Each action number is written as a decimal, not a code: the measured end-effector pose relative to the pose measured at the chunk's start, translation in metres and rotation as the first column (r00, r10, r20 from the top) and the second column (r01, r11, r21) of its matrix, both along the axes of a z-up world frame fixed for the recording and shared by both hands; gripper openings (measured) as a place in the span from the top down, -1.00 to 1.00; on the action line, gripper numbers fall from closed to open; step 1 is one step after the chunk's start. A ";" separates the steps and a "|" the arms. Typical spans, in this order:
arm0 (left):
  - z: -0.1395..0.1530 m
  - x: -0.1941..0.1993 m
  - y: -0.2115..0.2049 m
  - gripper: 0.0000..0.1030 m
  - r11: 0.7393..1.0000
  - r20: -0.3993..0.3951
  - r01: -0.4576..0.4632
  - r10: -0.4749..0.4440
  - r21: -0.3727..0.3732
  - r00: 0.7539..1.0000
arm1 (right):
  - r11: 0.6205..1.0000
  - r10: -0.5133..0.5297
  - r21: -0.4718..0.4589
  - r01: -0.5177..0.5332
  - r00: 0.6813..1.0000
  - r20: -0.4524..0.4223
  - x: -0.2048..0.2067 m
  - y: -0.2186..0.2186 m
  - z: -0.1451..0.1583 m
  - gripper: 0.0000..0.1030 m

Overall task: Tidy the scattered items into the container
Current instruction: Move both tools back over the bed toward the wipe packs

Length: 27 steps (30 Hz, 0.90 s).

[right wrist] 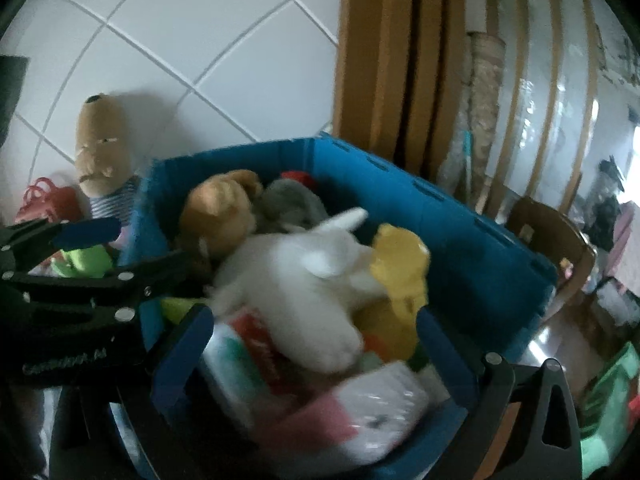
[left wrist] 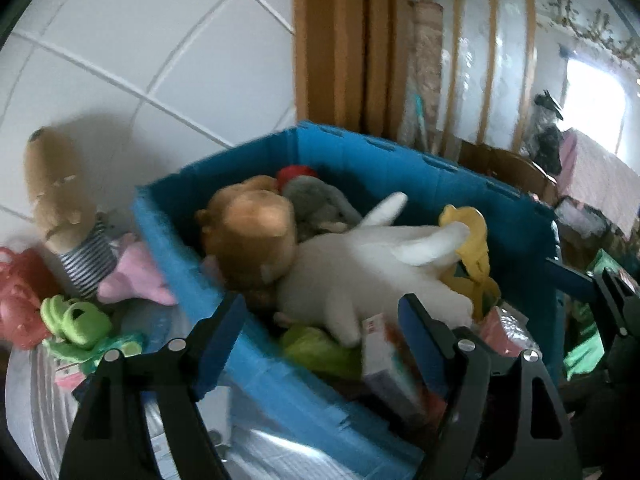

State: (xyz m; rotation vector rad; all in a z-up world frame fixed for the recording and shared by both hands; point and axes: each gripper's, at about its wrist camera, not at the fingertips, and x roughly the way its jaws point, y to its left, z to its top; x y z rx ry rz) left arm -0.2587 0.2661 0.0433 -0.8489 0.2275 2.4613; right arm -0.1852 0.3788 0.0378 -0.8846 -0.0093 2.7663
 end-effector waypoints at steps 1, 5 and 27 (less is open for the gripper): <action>0.003 0.001 -0.011 -0.52 1.000 -0.009 -0.018 0.018 0.006 1.000 | 1.000 0.011 0.008 -0.011 1.000 -0.003 -0.003 -0.010 0.003 -0.99; 0.012 0.005 -0.071 -0.52 0.994 -0.038 -0.108 0.109 0.029 0.993 | 0.995 0.091 0.038 -0.090 0.996 -0.020 -0.011 -0.062 0.016 -0.99; -0.152 0.014 -0.399 -0.52 0.840 0.207 -0.528 0.543 -0.129 0.814 | 0.833 0.554 -0.157 -0.531 0.801 0.229 -0.060 -0.386 -0.142 -0.99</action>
